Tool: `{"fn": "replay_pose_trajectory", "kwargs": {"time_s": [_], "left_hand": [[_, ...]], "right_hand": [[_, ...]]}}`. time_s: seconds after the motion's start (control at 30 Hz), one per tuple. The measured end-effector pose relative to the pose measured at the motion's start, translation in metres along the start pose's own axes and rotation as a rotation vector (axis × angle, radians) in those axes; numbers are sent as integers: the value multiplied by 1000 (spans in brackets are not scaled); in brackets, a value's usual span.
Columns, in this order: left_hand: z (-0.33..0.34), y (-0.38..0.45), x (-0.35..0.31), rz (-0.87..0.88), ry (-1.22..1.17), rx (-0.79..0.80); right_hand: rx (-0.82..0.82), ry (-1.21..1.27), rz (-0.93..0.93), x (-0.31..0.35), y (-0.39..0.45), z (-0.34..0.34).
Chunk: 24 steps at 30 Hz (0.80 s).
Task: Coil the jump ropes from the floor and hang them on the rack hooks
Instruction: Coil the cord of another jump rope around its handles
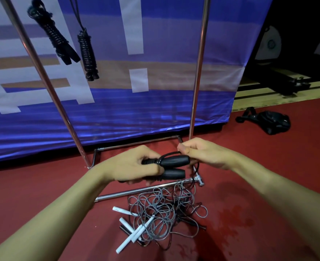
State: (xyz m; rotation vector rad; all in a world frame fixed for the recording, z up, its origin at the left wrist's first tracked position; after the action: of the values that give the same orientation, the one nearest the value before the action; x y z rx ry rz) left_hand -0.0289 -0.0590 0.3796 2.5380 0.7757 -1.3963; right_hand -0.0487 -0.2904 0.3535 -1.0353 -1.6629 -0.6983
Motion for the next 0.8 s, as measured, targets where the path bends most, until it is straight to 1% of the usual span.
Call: {"fn": "replay_pose_trajectory", "kwargs": {"time_s": [0.1, 0.23, 0.37, 0.43, 0.5, 0.6, 0.73, 0.77, 0.8], "left_hand": [[-8, -3, 8, 25, -103, -62], [-11, -3, 20, 28, -242, -217], [-13, 4, 25, -49, -387, -432], [-16, 5, 26, -64, -462, -490], [-20, 6, 28, -83, -486, -546], [-20, 9, 32, -161, -460, -605], [-17, 12, 38, -256, -248, -669], [-16, 13, 38, -273, -190, -682], [-15, 14, 38, -281, -134, -693]], "right_hand": [[11, -26, -13, -2, -1, -3], [-42, -276, 36, -5, 1, -4], [-122, -447, 30, -4, 3, 3], [-140, -459, 28, 1, 4, 8], [-133, -502, 5, 7, 3, 12], [-154, -542, 0, 13, -1, 15], [-150, -425, 192, 8, 0, 13], [-131, -461, 211, 8, 0, 14], [-122, -550, 193, 9, -1, 13]]}}
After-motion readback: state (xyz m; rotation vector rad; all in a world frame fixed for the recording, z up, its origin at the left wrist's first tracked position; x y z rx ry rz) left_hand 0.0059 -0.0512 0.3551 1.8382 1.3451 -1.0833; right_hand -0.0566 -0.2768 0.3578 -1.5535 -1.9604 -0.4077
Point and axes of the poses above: each hand's wrist, its own y-axis towards the middle knuckle, its own z-axis out of the palm, x = y × z, the point moved 2 cm from there along y, towards the middle knuckle, and after that the axes turned 3 degrees about y, right-handed, at the moved point
